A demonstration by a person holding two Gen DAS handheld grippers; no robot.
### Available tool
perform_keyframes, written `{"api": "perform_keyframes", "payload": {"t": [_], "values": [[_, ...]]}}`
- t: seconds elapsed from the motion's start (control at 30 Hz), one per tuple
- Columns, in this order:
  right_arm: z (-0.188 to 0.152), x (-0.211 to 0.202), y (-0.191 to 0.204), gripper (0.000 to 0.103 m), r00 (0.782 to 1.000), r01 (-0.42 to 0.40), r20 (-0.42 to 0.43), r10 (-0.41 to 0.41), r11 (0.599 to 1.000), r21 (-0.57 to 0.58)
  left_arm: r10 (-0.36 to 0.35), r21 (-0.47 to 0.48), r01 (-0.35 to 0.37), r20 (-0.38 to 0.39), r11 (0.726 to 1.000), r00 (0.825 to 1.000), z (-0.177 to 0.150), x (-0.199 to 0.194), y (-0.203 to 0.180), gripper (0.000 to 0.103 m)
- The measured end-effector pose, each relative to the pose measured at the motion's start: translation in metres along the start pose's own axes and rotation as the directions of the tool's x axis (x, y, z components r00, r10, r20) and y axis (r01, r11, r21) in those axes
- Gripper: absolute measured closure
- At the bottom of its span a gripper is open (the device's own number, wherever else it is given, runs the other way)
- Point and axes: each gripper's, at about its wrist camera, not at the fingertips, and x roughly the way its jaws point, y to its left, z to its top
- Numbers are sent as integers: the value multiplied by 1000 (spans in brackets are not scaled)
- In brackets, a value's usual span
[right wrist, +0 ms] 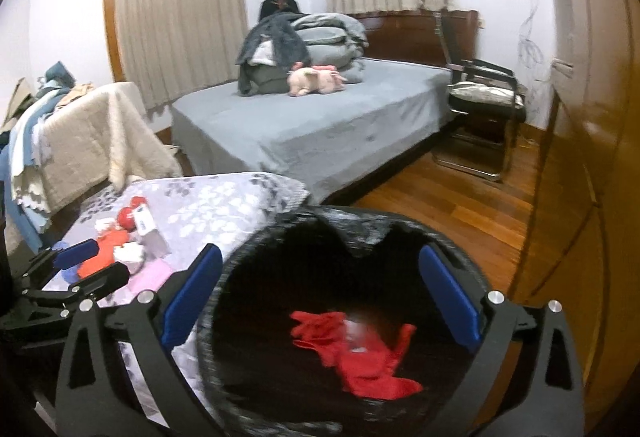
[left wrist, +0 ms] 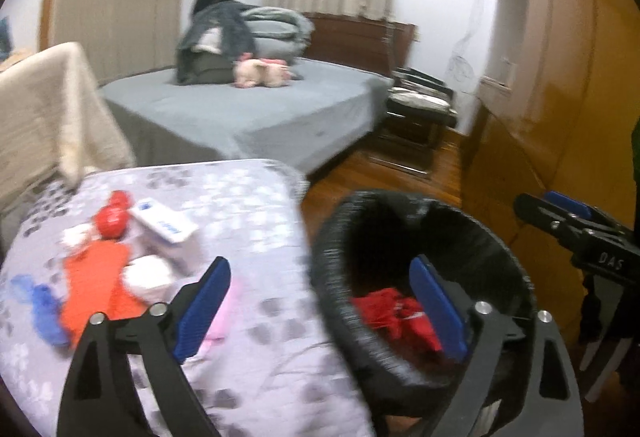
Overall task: Collect trash
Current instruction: 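Grasp the pink mask with the right gripper while the left gripper grasps the blue plastic bag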
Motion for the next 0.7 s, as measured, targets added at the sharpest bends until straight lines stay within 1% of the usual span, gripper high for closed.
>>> {"api": "perform_keyframes", "payload": {"t": [0.1, 0.17, 0.23, 0.37, 0.47, 0.6, 0.7], "values": [[2, 9, 25, 6, 999, -42, -1, 42, 999, -18, 79, -33, -79, 8, 996, 997, -5, -13, 33, 10], [5, 15, 41, 6, 998, -70, -7, 70, 997, -29, 132, -56, -131, 8, 990, 991, -9, -19, 55, 10], [5, 22, 60, 6, 995, -98, -9, 97, 994, -43, 182, -77, -181, 6, 980, 983, -14, -26, 77, 10], [5, 39, 98, 6, 988, -156, -28, 154, 986, -65, 261, -111, -260, -4, 959, 965, -24, -35, 111, 10], [1, 51, 126, 6, 982, -185, -42, 182, 978, -98, 307, -123, -306, -9, 944, 952, -31, -39, 131, 10], [-7, 67, 158, 6, 973, -226, -67, 219, 966, -126, 348, -149, -347, -22, 926, 937, -41, -44, 153, 10], [-16, 81, 178, 6, 971, -234, -78, 225, 961, -147, 374, -164, -374, -29, 913, 927, -47, -44, 167, 10]]}}
